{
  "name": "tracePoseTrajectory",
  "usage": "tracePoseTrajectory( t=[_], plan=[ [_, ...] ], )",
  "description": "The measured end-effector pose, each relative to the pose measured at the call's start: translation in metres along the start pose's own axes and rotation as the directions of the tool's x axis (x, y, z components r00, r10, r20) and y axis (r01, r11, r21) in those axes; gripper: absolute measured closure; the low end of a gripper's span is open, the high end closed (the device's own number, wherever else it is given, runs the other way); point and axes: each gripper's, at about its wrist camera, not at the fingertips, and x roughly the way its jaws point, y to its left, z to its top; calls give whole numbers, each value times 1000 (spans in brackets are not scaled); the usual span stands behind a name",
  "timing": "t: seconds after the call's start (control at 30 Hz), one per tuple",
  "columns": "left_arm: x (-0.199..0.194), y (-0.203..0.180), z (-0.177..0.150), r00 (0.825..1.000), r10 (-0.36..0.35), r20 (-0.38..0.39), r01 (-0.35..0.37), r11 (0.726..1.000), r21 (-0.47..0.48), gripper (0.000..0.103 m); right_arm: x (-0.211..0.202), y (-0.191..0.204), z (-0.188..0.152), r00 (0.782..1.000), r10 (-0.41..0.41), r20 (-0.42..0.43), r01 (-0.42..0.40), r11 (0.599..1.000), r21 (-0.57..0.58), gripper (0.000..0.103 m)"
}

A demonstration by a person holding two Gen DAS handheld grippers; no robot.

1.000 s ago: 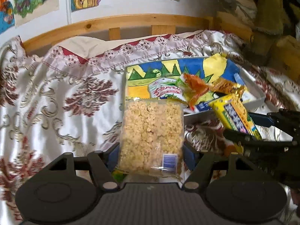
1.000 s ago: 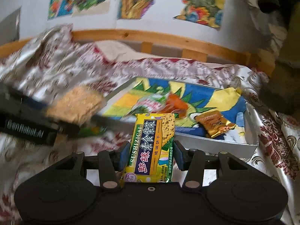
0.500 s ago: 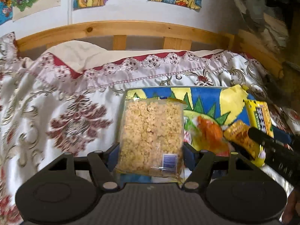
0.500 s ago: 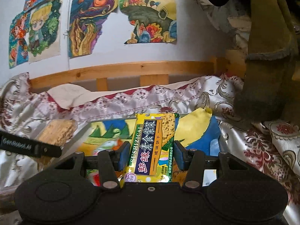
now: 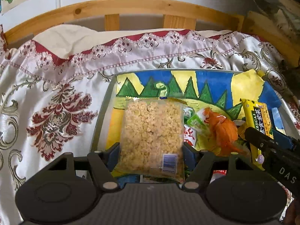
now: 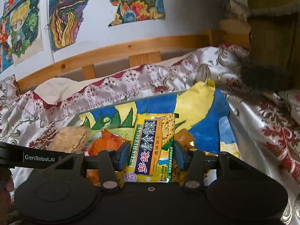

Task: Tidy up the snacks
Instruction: 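Lower both held snacks into the tray and open both tools, then withdraw both tools up and away from the tray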

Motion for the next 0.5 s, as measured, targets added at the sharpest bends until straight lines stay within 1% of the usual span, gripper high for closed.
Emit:
tracePoseTrajectory(
  t=[0.23, 0.27, 0.3, 0.37, 0.4, 0.5],
  plan=[
    [5, -1, 0, 1000, -12, -29, 11, 1000, -24, 30, 4, 0, 1, 1000, 5, -23, -5, 1000, 9, 53],
    [4, -1, 1, 999, -11, -32, 10, 1000, -25, 28, 3, -1, 1, 1000, 6, -23, -6, 1000, 14, 54],
    [4, -2, 1, 999, -6, -32, 6, 1000, -25, 25, 2, -2, 2, 1000, 7, -20, -6, 1000, 21, 54],
    [1, -3, 1, 1000, 1, -26, -2, 1000, -19, 22, 0, -3, 4, 1000, 7, -13, -7, 1000, 29, 49],
    [-2, -3, 1, 1000, 4, -22, -4, 1000, -15, 19, -3, -3, 5, 1000, 5, -6, -5, 1000, 29, 47],
    [-15, -4, 1, 1000, 19, -5, -19, 1000, 0, 17, -12, -4, 11, 1000, 1, 20, -1, 1000, 24, 42]
  ],
)
